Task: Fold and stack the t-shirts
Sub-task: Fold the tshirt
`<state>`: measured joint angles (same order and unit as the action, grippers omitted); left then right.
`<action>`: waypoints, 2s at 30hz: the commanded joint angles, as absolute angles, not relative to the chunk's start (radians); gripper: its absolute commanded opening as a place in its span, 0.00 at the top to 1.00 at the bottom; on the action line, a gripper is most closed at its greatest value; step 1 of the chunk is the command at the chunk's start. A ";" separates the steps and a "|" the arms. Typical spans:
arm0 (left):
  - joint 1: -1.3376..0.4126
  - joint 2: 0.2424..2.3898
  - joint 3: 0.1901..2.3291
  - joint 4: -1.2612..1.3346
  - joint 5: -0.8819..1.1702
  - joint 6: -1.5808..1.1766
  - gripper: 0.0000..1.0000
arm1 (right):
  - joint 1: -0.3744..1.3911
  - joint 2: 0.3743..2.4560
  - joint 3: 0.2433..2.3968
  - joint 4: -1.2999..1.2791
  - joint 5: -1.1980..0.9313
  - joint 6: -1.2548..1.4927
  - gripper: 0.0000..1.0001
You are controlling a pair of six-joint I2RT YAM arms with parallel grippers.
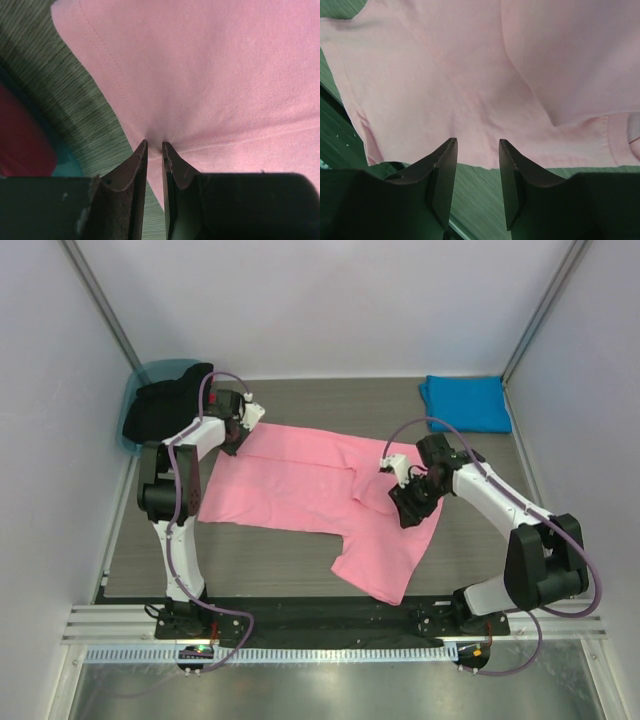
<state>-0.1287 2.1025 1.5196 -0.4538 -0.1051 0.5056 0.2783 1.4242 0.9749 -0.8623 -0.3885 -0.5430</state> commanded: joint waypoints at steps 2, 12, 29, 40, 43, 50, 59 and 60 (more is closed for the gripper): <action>-0.135 2.088 1.514 -0.477 -0.110 0.515 0.81 | 0.232 1.417 0.971 -0.845 -0.443 -0.535 0.55; -0.152 2.091 1.502 -0.480 -0.123 0.523 0.82 | 0.198 1.591 0.989 -0.715 -0.428 -0.534 0.54; -0.163 2.109 1.505 -0.477 -0.124 0.522 0.82 | 0.153 1.640 1.045 -0.634 -0.359 -0.541 0.52; -0.175 2.126 1.525 -0.477 -0.123 0.514 0.82 | 0.153 1.675 1.029 -0.554 -0.308 -0.488 0.58; -0.176 2.123 1.523 -0.476 -0.124 0.514 0.82 | 0.153 1.687 1.028 -0.551 -0.296 -0.492 0.60; -0.175 2.115 1.509 -0.474 -0.129 0.514 0.82 | 0.155 1.710 1.014 -0.534 -0.273 -0.497 0.65; -0.178 2.106 1.497 -0.471 -0.133 0.518 0.82 | 0.153 1.700 1.006 -0.502 -0.261 -0.489 0.66; -0.178 2.108 1.496 -0.471 -0.135 0.518 0.82 | 0.155 1.704 1.005 -0.500 -0.258 -0.491 0.67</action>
<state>-0.1688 2.1029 1.5105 -0.4496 -0.1501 0.5274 0.1539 1.7020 1.0153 -0.5484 -0.2852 -0.4923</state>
